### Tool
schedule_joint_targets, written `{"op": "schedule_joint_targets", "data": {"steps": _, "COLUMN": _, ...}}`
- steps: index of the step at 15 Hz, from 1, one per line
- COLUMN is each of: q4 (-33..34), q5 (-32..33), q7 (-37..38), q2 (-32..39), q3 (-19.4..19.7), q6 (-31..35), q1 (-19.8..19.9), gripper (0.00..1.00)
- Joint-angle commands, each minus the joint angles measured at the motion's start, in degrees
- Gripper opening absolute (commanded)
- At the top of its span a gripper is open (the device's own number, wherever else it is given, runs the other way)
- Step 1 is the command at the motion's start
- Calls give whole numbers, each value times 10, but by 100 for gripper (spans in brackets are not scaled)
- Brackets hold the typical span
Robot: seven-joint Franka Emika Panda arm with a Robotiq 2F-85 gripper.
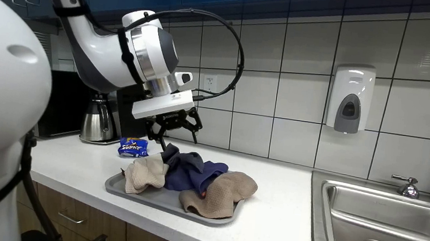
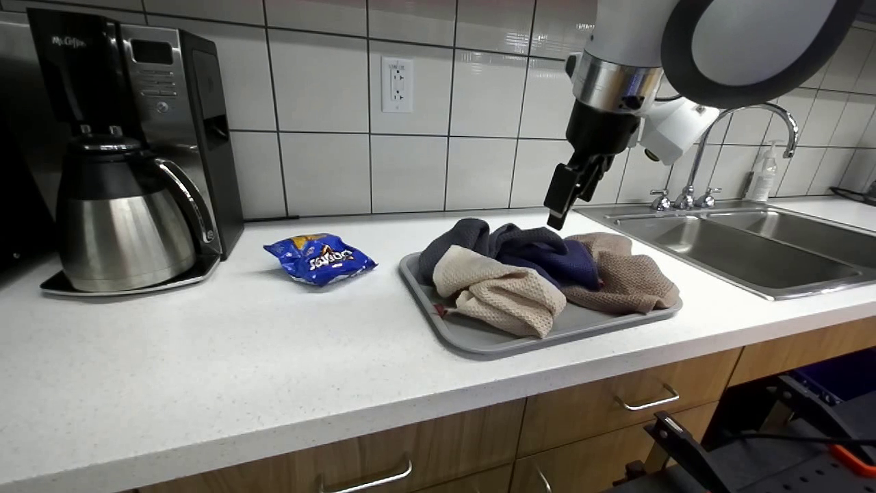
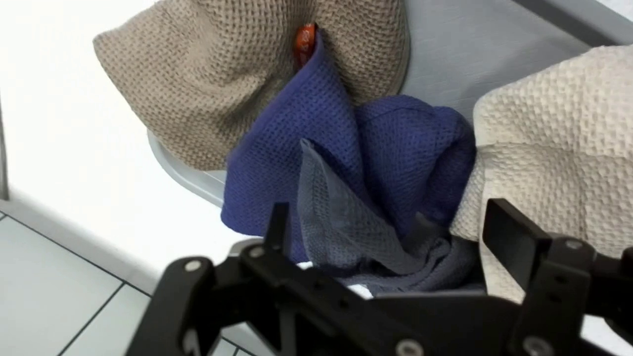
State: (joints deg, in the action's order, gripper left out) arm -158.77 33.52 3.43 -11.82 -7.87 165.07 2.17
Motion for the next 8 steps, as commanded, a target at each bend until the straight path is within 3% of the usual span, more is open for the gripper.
{"op": "schedule_joint_targets", "data": {"steps": 1, "q4": -6, "q5": 17, "q7": 49, "q2": -28, "q3": 3, "q6": -33, "q1": 22, "gripper": 100}}
{"op": "schedule_joint_targets", "data": {"steps": 8, "q4": -6, "q5": 15, "q7": 87, "q2": -48, "q3": 29, "q6": -72, "q1": 44, "gripper": 100}}
